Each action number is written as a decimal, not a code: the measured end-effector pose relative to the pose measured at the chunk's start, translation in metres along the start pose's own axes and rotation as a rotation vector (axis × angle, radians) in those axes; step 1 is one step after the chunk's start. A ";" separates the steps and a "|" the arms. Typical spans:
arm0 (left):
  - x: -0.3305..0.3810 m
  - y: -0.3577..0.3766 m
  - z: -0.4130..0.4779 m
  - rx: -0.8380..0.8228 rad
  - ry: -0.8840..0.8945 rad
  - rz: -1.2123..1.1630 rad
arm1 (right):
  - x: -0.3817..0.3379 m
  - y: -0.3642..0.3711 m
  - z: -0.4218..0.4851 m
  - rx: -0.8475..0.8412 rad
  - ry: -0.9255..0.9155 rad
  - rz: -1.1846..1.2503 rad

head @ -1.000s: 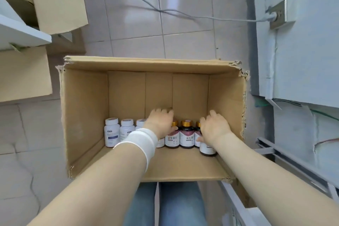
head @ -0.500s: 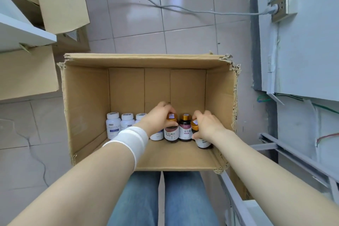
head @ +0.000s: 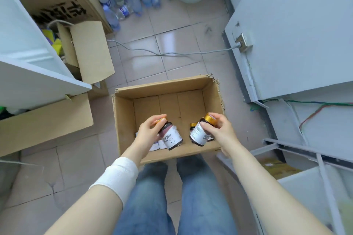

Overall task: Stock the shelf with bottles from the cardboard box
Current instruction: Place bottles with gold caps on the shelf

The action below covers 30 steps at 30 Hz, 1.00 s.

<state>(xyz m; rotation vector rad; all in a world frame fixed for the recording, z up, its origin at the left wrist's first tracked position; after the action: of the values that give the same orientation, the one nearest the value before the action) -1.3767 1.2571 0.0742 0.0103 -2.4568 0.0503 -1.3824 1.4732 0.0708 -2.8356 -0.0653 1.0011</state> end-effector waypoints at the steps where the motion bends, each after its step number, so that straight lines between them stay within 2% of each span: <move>1: 0.005 -0.004 -0.012 -0.019 0.018 0.011 | -0.001 0.003 -0.016 0.000 -0.008 0.073; 3: 0.012 -0.010 -0.035 -0.077 0.043 0.020 | -0.002 0.013 -0.052 0.026 -0.041 0.192; 8: 0.027 -0.019 -0.095 -0.247 0.104 0.051 | 0.020 0.043 -0.150 0.240 -0.086 0.584; 17: 0.018 0.034 -0.222 -0.619 0.170 0.321 | 0.096 0.047 -0.308 0.536 -0.166 0.931; 24: -0.054 0.111 -0.343 -0.945 0.275 0.546 | 0.197 0.021 -0.420 0.763 -0.308 1.169; 30: -0.177 0.163 -0.480 -1.187 0.240 0.651 | 0.327 0.002 -0.553 0.970 -0.336 1.210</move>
<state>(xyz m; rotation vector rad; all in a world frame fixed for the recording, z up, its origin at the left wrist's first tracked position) -0.9392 1.4375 0.3285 -1.2012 -1.8108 -1.0306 -0.7807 1.4371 0.2929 -1.5939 1.6967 1.1314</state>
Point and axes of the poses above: each hand's wrist, its own z-axis towards the middle knuckle, its own y-axis out of the palm, x = y × z, the point moved 1 cm from there along z, towards the middle knuckle, and after that the axes turned 1 degree about -x, right-handed, at the moved point
